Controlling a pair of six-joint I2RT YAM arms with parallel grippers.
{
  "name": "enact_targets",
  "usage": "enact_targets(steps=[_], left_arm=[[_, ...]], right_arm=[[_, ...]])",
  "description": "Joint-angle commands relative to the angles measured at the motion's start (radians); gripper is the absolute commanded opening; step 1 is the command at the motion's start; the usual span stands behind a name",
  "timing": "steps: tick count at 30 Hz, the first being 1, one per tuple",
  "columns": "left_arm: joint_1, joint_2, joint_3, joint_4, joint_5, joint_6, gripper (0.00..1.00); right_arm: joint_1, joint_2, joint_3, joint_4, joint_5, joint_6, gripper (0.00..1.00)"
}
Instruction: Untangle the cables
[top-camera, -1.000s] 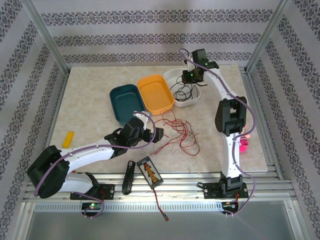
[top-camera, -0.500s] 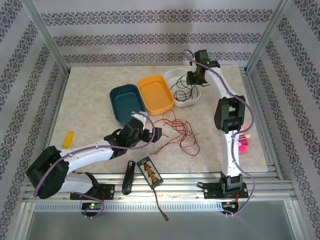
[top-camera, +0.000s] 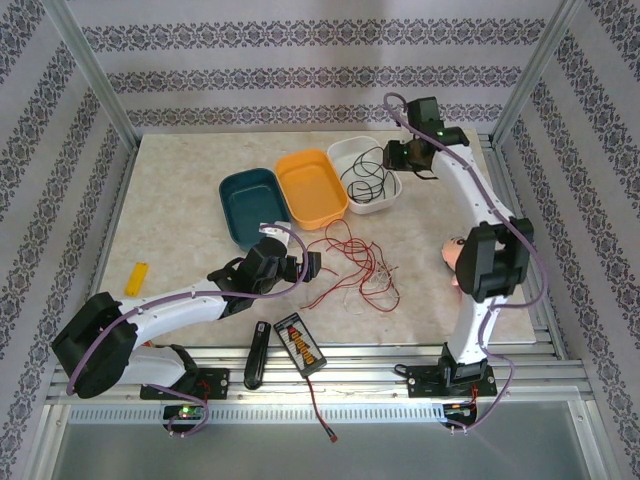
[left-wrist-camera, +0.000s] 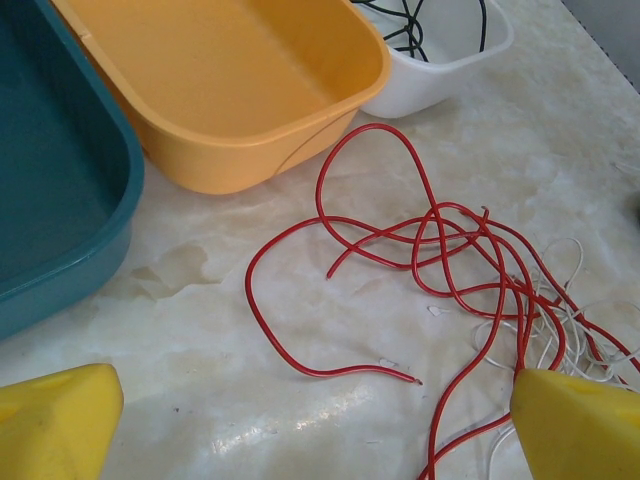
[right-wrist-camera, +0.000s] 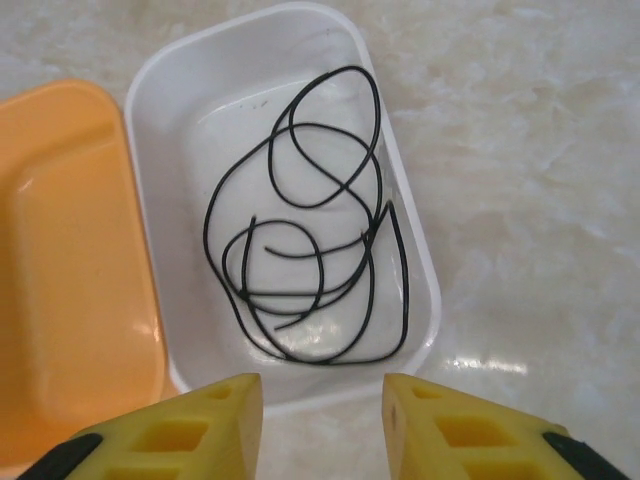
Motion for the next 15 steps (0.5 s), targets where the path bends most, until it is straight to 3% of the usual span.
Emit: enact_targets(steps=[1, 15], left_arm=[[-0.01, -0.014, 0.001, 0.019, 0.011, 0.034, 0.99], [-0.011, 0.059, 0.074, -0.027, 0.019, 0.037, 0.99]], right_arm=[[0.013, -0.068, -0.084, 0.06, 0.025, 0.038, 0.39], [0.165, -0.103, -0.188, 0.079, 0.248, 0.077, 0.36]])
